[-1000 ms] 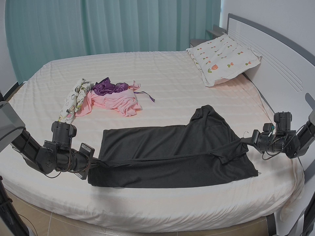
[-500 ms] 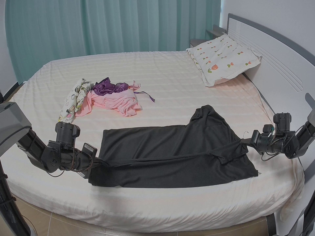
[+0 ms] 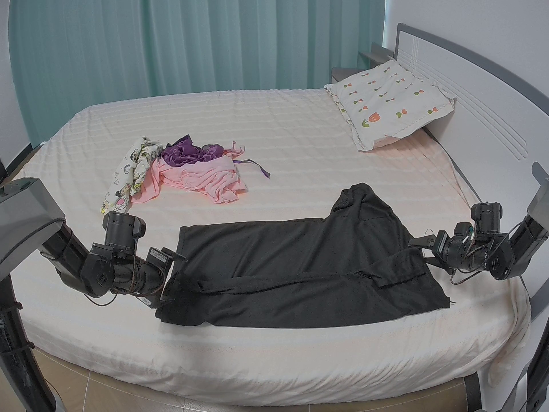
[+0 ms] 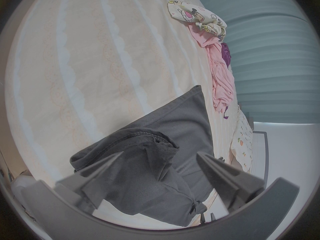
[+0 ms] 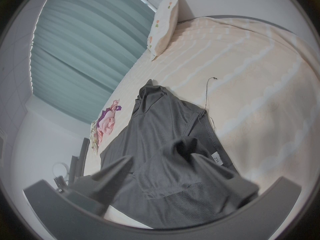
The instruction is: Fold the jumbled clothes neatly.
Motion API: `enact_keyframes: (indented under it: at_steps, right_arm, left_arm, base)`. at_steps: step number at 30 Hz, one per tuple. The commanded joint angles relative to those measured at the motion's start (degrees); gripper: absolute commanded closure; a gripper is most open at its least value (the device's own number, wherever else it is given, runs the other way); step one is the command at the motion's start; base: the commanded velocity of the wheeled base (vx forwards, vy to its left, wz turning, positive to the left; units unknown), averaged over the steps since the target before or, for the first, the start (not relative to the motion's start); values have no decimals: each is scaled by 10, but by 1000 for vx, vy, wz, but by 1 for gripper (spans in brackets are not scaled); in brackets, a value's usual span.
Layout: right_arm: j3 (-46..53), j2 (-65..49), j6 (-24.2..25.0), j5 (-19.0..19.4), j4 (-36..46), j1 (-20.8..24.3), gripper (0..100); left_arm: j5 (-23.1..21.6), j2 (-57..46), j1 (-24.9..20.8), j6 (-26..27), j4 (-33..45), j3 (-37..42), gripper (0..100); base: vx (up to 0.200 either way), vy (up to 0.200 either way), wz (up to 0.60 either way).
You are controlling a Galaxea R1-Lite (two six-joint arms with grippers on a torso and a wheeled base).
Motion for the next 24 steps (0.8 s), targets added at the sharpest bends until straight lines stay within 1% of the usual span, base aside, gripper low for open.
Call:
enact_keyframes:
  at_steps: [1, 2, 3, 6, 7, 8, 10, 12, 14, 16, 17, 19, 20, 21, 23, 24]
  right_arm:
    - [4, 7, 27, -3, -19, -4, 0]
    - [7, 6, 56, -18, -43, -5, 0]
    - [12, 6, 67, -33, -54, -6, 0]
    - [27, 1, 87, -78, -68, -4, 0]
    - [28, 0, 89, -81, -68, -4, 0]
    - [39, -5, 106, -104, -68, 0, 0]
    - [49, -14, 125, -118, -67, 3, 0]
    - [60, -34, 158, -133, -58, 12, 0]
    - [75, -45, 176, -141, -57, 27, 0]
    - [85, -50, 182, -148, -58, 42, 0]
    - [99, -51, 189, -163, -63, 65, 0]
    - [105, -47, 199, -195, -65, 88, 0]
    - [104, -44, 204, -205, -65, 94, 0]
    - [100, -35, 214, -226, -65, 104, 0]
    - [98, -29, 226, -241, -65, 112, 0]
    - [98, -29, 226, -241, -65, 112, 0]
  left_arm:
    - [1, 4, 4, 0, 0, 1, 0]
    - [1, 1, 8, 0, 0, 3, 0]
    - [1, 0, 10, 0, 0, 4, 0]
    - [-1, -8, 14, -1, -1, 16, 0]
    - [-1, -9, 14, -1, -1, 17, 0]
    - [-6, -30, 18, -1, -4, 31, 0]
    - [-8, -45, 19, -1, -10, 46, 0]
    - [-8, -66, 18, -1, -29, 76, 0]
    - [-9, -83, 18, -4, -53, 103, 0]
    - [-9, -93, 17, -9, -68, 117, 0]
    - [-13, -106, 12, -20, -81, 136, 0]
    - [-17, -114, 3, -21, -96, 154, 0]
    - [-17, -114, 1, -22, -99, 155, 0]
    - [-14, -111, 1, -24, -106, 153, 0]
    - [-13, -110, 1, -29, -107, 151, 0]
    - [-13, -110, 1, -29, -107, 151, 0]
  base:
    - [0, 0, 0]
    - [0, 0, 0]
    - [0, 0, 0]
    - [0, 0, 0]
    - [0, 0, 0]
    - [0, 0, 0]
    - [0, 0, 0]
    - [0, 0, 0]
    - [0, 0, 0]
    - [0, 0, 0]
    - [0, 0, 0]
    - [0, 0, 0]
    - [0, 0, 0]
    - [0, 0, 0]
    - [0, 0, 0]
    - [0, 0, 0]
